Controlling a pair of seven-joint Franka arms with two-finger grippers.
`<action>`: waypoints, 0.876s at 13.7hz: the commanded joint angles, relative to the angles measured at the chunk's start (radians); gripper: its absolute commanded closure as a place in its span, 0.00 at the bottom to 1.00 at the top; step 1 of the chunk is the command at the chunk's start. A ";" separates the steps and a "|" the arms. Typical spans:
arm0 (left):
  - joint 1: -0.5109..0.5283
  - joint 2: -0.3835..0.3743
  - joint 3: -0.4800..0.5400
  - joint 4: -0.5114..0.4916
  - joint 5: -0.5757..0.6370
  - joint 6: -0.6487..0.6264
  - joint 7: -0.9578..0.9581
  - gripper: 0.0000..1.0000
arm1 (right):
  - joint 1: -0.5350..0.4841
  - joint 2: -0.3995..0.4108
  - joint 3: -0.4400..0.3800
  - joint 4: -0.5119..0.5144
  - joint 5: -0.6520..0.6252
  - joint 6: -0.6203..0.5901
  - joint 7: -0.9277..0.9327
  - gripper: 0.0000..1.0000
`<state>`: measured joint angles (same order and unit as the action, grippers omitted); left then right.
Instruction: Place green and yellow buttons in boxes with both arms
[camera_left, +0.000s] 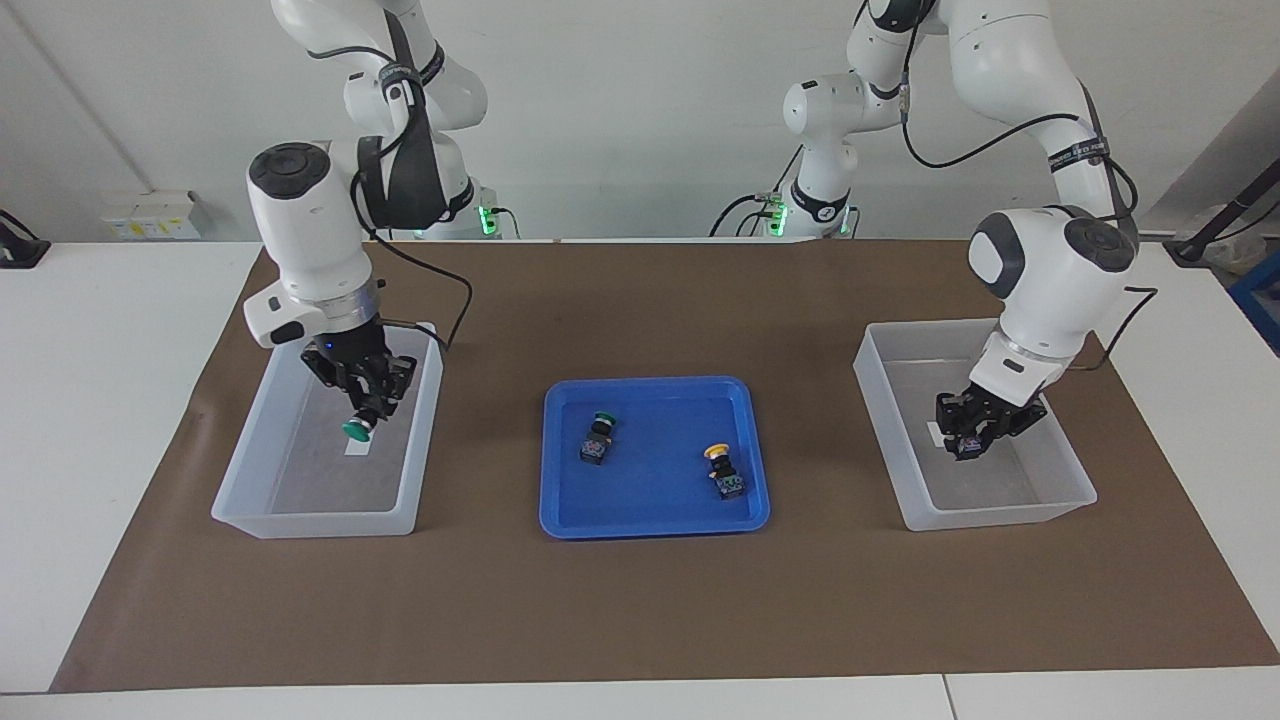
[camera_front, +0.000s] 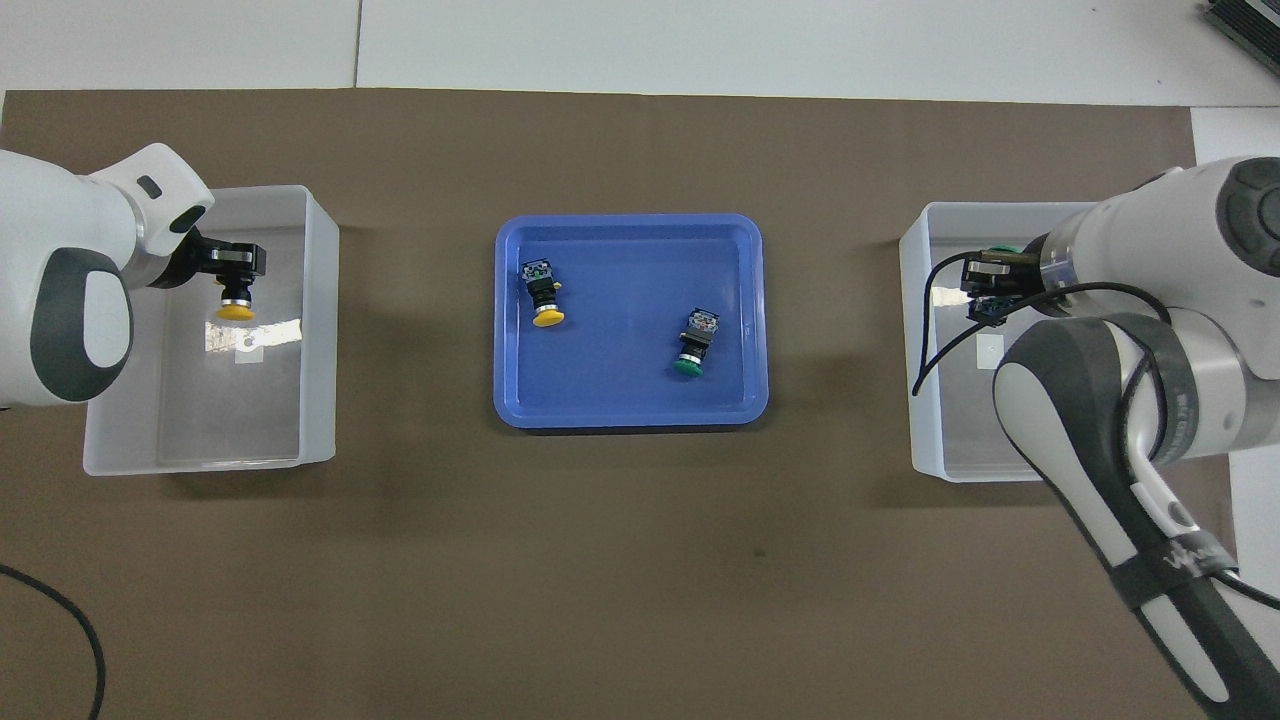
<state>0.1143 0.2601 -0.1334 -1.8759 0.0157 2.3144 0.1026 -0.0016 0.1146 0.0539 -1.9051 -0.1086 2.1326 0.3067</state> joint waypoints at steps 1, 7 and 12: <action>0.008 -0.067 -0.003 -0.121 0.013 0.075 0.006 1.00 | -0.063 -0.032 0.012 -0.092 -0.009 0.026 -0.086 1.00; 0.019 -0.067 -0.005 -0.249 0.013 0.235 -0.001 1.00 | -0.138 0.071 0.012 -0.149 -0.008 0.143 -0.175 1.00; 0.005 -0.050 -0.006 -0.307 0.013 0.326 -0.036 1.00 | -0.144 0.097 0.012 -0.192 -0.008 0.214 -0.178 0.11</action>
<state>0.1235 0.2331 -0.1366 -2.1412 0.0158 2.5989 0.0965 -0.1321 0.2330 0.0602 -2.0653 -0.1086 2.3187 0.1437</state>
